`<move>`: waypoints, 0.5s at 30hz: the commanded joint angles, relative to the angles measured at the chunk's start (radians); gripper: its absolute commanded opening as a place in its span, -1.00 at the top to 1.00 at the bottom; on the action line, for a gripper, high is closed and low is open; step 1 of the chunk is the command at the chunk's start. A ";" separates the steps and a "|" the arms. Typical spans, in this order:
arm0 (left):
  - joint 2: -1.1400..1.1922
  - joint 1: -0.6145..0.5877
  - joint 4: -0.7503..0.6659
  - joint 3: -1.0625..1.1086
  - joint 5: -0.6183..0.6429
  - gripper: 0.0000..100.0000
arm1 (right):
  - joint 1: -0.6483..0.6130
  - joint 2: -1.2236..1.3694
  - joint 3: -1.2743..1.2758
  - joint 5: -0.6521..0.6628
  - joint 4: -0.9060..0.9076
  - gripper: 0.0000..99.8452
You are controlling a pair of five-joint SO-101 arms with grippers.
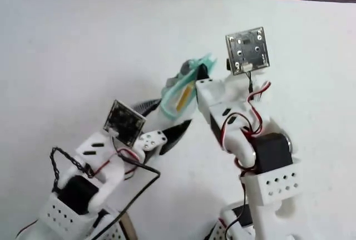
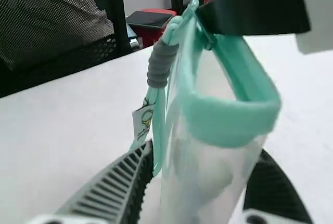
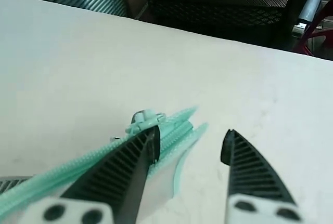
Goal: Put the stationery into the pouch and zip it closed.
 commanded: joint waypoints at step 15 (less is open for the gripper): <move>-0.007 0.015 -0.496 0.245 -0.009 0.95 | -0.130 0.013 -0.140 0.061 0.081 0.60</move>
